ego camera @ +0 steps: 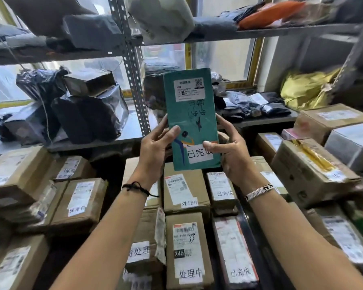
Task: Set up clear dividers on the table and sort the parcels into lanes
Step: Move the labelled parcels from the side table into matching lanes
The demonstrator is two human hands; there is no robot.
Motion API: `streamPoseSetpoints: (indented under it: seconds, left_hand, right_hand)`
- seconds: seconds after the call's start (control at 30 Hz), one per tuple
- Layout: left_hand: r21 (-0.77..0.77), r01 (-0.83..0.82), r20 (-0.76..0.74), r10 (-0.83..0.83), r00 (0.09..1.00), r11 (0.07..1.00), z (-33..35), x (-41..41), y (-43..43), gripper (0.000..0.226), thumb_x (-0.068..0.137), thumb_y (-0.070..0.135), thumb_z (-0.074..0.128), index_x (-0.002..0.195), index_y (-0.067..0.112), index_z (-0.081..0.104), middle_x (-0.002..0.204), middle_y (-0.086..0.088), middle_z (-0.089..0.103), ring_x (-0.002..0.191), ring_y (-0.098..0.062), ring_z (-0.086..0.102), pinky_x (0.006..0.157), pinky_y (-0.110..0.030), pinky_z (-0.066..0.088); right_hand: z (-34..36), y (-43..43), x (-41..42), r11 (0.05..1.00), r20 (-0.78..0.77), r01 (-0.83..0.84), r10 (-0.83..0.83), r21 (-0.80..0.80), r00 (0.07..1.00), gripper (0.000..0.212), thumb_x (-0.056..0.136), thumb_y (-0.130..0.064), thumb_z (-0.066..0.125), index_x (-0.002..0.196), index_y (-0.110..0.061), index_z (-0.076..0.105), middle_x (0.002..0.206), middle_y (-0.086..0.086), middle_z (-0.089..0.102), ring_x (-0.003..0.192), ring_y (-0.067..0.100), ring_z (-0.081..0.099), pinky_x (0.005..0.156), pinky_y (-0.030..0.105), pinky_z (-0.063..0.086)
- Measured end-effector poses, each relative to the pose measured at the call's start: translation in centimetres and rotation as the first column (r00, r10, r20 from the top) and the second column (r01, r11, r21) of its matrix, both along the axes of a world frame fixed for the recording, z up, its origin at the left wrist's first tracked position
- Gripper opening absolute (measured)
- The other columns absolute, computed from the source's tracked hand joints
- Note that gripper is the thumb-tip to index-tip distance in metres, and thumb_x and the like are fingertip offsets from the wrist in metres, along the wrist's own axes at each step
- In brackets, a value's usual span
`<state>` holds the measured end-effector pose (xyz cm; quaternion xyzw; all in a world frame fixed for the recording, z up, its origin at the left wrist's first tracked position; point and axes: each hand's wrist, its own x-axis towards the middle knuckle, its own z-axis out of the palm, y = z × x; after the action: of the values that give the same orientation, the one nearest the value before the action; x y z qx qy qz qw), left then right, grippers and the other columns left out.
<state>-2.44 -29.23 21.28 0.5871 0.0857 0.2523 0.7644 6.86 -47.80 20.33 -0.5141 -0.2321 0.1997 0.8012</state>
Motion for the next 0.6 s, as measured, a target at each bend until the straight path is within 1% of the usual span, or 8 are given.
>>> streamPoseSetpoints:
  seconds: [0.1,0.17,0.23,0.3,0.37,0.43,0.5,0.6]
  left_hand:
    - [-0.004,0.05,-0.044,-0.05,0.998,0.999,-2.0,0.7,-1.6,0.062,0.098,0.021,0.071,0.156,0.019,0.047,0.131,-0.007,0.073,0.122,-0.033,0.069,0.099,-0.055,0.057]
    - [-0.016,0.084,-0.071,-0.085,0.994,0.996,-3.4,1.0,-3.1,0.065,0.097,0.026,0.073,0.157,0.022,0.046,0.129,-0.004,0.074,0.116,-0.028,0.072,0.085,-0.042,0.062]
    - [-0.011,0.137,-0.102,-0.137,0.985,0.991,-5.1,1.1,-4.9,0.064,0.097,0.028,0.072,0.156,0.024,0.048,0.127,-0.002,0.075,0.112,-0.024,0.074,0.079,-0.033,0.061]
    - [-0.031,0.179,-0.155,-0.181,0.971,0.983,-7.2,0.4,-6.9,0.062,0.097,0.029,0.072,0.155,0.025,0.049,0.126,0.0,0.076,0.109,-0.02,0.075,0.076,-0.03,0.061]
    - [-0.08,0.182,-0.222,-0.195,0.955,0.98,-9.5,-0.7,-9.3,0.06,0.098,0.03,0.072,0.154,0.027,0.05,0.126,0.001,0.076,0.112,-0.02,0.074,0.075,-0.029,0.061]
    - [-0.101,0.164,-0.276,-0.186,0.943,0.981,-10.9,-1.5,-11.0,0.055,0.099,0.031,0.07,0.152,0.025,0.053,0.125,0.001,0.076,0.113,-0.022,0.074,0.076,-0.033,0.063]
    - [-0.115,0.13,-0.296,-0.159,0.942,0.985,-11.9,-2.3,-12.5,0.051,0.1,0.027,0.07,0.148,0.02,0.057,0.124,-0.001,0.077,0.111,-0.024,0.075,0.082,-0.038,0.065]
    - [-0.13,0.064,-0.345,-0.106,0.933,0.989,-13.7,-3.9,-15.0,0.04,0.1,0.02,0.069,0.139,0.016,0.065,0.117,-0.001,0.079,0.103,-0.021,0.078,0.077,-0.029,0.063]
  right_hand:
    - [-1.1,-1.9,-0.6,0.994,-0.008,0.085,-0.086,-0.073,0.996,0.079,0.077,0.007,0.082,0.14,-0.036,0.062,0.131,0.018,0.069,0.112,0.04,0.073,0.09,0.055,0.061]
    - [-1.8,-3.3,-1.0,0.978,-0.014,0.179,-0.181,-0.109,0.983,0.067,0.081,-0.003,0.084,0.136,-0.034,0.061,0.133,0.014,0.068,0.111,0.036,0.074,0.086,0.049,0.063]
    - [-2.8,-4.9,-1.8,0.952,-0.019,0.273,-0.278,-0.139,0.96,0.056,0.084,-0.014,0.085,0.131,-0.033,0.061,0.133,0.012,0.067,0.108,0.032,0.075,0.081,0.045,0.064]
    - [-4.7,-6.4,-2.6,0.929,-0.023,0.314,-0.324,-0.195,0.946,0.05,0.089,-0.016,0.082,0.131,-0.032,0.06,0.131,0.01,0.068,0.106,0.031,0.076,0.079,0.044,0.064]
    - [-6.6,-8.1,-3.5,0.92,-0.041,0.306,-0.325,-0.243,0.945,0.051,0.094,-0.014,0.077,0.138,-0.029,0.058,0.13,0.006,0.07,0.105,0.029,0.077,0.079,0.044,0.065]
    - [-8.1,-9.5,-3.9,0.912,-0.047,0.301,-0.326,-0.277,0.944,0.055,0.097,-0.014,0.073,0.146,-0.029,0.055,0.131,0.004,0.07,0.105,0.027,0.077,0.083,0.047,0.065]
    - [-9.5,-10.7,-4.5,0.908,-0.052,0.294,-0.323,-0.299,0.945,0.055,0.098,-0.015,0.071,0.148,-0.032,0.055,0.128,-0.001,0.073,0.103,0.025,0.078,0.082,0.046,0.065]
    - [-12.4,-12.2,-6.1,0.911,-0.126,0.241,-0.297,-0.336,0.947,0.056,0.1,-0.014,0.07,0.15,-0.033,0.054,0.122,-0.008,0.076,0.103,0.022,0.078,0.079,0.042,0.066]
